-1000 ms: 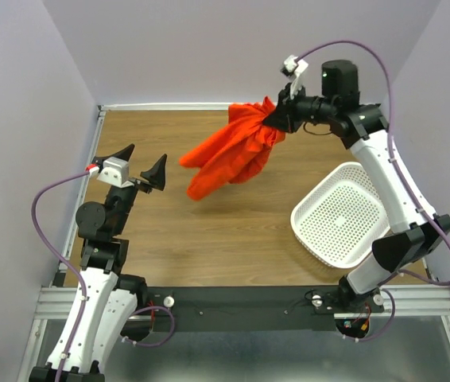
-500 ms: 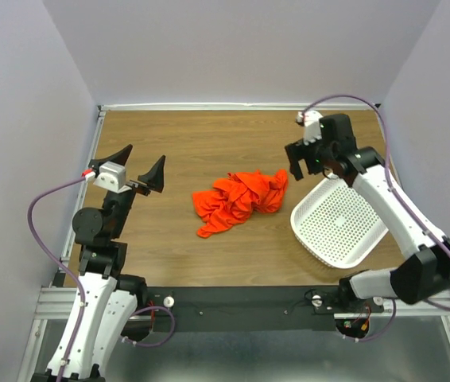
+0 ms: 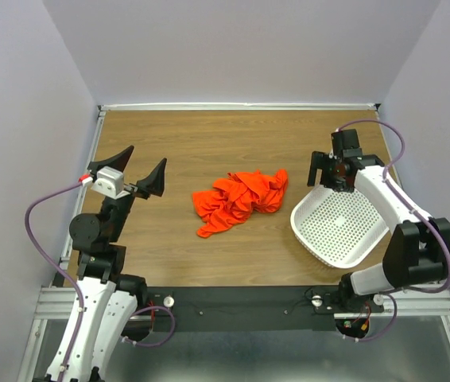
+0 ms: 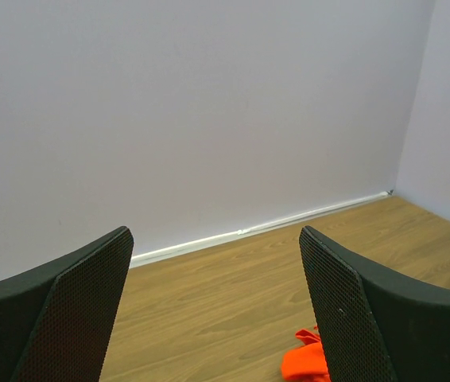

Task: Fold and stack the t-shirts
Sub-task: Flatten the tshirt out

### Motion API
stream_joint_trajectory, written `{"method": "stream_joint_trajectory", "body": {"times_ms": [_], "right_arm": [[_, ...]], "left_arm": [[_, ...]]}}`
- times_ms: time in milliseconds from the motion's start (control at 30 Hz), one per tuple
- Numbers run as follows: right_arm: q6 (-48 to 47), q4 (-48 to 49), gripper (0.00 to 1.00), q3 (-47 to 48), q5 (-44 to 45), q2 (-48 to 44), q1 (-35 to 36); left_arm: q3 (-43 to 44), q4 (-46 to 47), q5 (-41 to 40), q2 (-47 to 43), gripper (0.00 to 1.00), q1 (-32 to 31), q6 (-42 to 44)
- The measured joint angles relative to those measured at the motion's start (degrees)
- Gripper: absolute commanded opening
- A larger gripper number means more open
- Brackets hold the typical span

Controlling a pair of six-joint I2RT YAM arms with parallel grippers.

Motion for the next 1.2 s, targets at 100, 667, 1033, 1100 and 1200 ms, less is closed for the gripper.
{"method": "stream_joint_trajectory", "body": {"times_ms": [100,667,1033,1100,1200], "right_arm": [[2.9,1.0,0.94,0.0,-1.1,3.1,0.0],[2.3,2.9,0.15,1.5,0.8,12.8,0.0],[-24.4,6.0,0.00,13.9,5.3,23.1,-0.1],[-29.7,7.3,0.01,17.3,7.1,27.5,-0.3],[-34.2,8.5,0.01,24.2,9.5,33.7,-0.9]], "left_arm": [[0.0,0.0,0.0,-0.1,0.93,0.0,0.0],[0.0,0.0,0.0,-0.1,0.93,0.0,0.0],[0.0,0.0,0.1,-0.2,0.93,0.0,0.0],[0.0,0.0,0.1,-0.2,0.93,0.0,0.0],[0.0,0.0,0.2,-0.3,0.93,0.0,0.0]]}}
